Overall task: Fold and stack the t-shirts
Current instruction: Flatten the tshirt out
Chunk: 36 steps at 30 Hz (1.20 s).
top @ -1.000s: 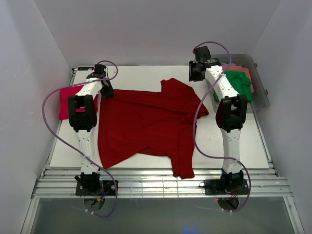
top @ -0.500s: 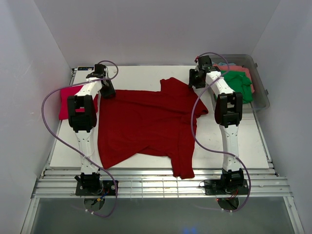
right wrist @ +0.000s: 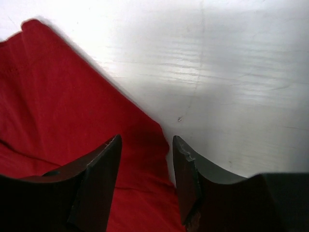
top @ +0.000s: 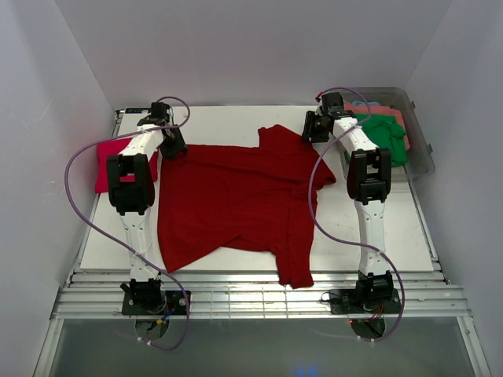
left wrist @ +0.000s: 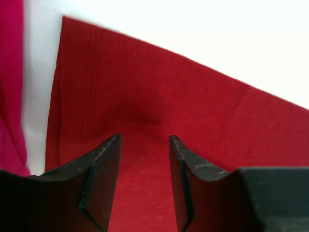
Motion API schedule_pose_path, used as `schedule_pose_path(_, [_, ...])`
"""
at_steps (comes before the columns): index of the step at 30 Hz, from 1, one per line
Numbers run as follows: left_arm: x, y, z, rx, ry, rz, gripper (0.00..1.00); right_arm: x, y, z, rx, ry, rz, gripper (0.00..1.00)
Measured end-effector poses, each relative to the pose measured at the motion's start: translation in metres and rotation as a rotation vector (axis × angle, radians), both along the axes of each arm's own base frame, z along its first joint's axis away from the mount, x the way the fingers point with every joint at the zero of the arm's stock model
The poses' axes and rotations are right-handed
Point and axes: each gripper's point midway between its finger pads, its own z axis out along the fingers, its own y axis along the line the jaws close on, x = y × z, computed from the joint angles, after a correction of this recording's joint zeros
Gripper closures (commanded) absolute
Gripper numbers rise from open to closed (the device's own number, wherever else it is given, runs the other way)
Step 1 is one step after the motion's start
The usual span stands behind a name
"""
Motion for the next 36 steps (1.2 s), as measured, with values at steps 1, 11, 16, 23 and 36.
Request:
schedule_pose_path(1, [-0.002, 0.0, -0.001, 0.0, 0.005, 0.0, 0.44, -0.001, 0.002, -0.004, 0.01, 0.009, 0.004, 0.49])
schedule_pose_path(11, [-0.02, 0.001, -0.011, 0.005, 0.047, 0.006, 0.43, -0.003, 0.034, -0.011, 0.067, 0.0, 0.065, 0.65])
schedule_pose_path(16, [-0.02, 0.008, -0.011, 0.039, 0.046, 0.023, 0.43, -0.003, 0.049, -0.013, 0.079, -0.013, 0.073, 0.83])
schedule_pose_path(23, [-0.015, 0.02, -0.005, 0.086, 0.028, 0.051, 0.43, 0.006, 0.049, -0.013, 0.069, -0.065, 0.026, 0.92])
schedule_pose_path(36, [0.043, 0.07, 0.051, 0.155, -0.165, 0.153, 0.44, 0.002, 0.029, -0.013, -0.022, -0.088, -0.016, 0.92])
